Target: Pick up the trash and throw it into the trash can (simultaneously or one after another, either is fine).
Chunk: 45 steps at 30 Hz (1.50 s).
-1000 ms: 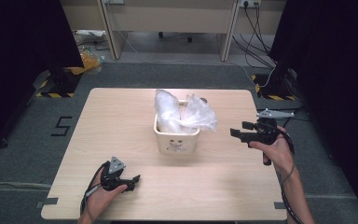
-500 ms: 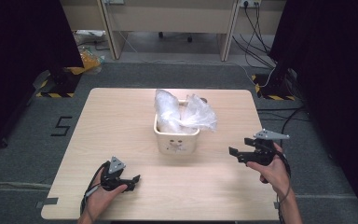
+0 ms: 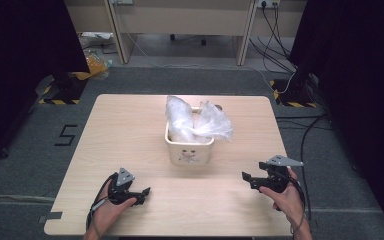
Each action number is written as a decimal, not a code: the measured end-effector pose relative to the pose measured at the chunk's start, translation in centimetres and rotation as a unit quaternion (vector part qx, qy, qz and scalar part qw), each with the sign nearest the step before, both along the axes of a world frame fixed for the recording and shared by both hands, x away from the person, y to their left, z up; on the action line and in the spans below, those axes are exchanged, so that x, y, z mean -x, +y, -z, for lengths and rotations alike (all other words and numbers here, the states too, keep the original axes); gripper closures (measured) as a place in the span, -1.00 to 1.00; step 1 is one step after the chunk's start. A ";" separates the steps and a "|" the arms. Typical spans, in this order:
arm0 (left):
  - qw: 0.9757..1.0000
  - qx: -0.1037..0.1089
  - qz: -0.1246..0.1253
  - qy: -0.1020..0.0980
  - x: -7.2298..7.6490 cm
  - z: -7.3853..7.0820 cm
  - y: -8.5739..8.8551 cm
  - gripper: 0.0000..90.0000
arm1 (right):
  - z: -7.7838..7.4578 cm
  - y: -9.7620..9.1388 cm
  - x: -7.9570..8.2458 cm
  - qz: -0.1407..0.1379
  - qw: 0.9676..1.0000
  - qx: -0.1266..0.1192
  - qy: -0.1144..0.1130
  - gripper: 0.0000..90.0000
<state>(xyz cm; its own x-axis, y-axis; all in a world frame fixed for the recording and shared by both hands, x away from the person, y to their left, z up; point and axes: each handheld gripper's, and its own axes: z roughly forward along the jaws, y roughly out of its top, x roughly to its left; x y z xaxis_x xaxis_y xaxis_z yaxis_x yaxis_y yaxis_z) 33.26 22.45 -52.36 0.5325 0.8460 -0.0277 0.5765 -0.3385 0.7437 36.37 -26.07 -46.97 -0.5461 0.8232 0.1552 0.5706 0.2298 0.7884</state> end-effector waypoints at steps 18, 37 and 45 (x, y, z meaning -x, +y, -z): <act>1.000 0.000 0.000 0.000 0.0 0.0 0.0 -0.71 | 2.9 -0.2 2.5 0.001 0.999 0.049 0.022 -0.66; 1.000 0.000 -0.001 -0.001 0.0 0.0 0.0 -0.71 | 4.7 0.7 4.0 -0.002 0.994 0.105 0.009 -0.79; 1.000 -0.001 0.000 -0.001 0.0 0.0 0.0 -0.71 | 4.7 0.7 3.9 -0.002 0.994 0.105 0.010 -0.81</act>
<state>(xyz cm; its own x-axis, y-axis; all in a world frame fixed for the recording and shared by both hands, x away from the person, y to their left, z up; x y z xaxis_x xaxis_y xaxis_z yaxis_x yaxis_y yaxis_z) 33.25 22.46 -52.38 0.5331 0.8457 -0.0253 0.5753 -0.3403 0.7438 32.44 -25.37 -51.69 -0.5486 0.8360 -0.0095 0.5841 0.3914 0.7111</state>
